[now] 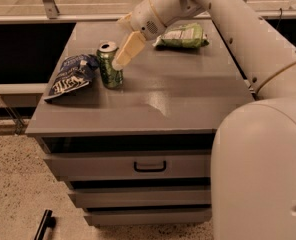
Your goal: Move green can near blue chip bag
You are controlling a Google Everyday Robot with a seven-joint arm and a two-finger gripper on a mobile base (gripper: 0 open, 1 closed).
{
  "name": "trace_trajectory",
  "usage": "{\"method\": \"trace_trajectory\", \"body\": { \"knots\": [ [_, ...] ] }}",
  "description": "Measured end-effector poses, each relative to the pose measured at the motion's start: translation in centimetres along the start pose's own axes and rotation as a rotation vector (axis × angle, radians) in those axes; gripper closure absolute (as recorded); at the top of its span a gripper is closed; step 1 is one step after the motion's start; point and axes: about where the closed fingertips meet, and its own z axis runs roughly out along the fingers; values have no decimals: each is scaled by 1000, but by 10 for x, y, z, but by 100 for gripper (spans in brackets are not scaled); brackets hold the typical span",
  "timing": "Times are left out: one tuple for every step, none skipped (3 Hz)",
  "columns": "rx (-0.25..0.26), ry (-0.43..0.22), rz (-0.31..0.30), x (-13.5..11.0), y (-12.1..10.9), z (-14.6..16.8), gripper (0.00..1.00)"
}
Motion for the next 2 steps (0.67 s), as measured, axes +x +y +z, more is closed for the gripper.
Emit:
{"method": "trace_trajectory", "body": {
  "knots": [
    [28, -1, 1, 2, -4, -11, 0],
    [28, -1, 1, 2, -4, -11, 0]
  ]
}}
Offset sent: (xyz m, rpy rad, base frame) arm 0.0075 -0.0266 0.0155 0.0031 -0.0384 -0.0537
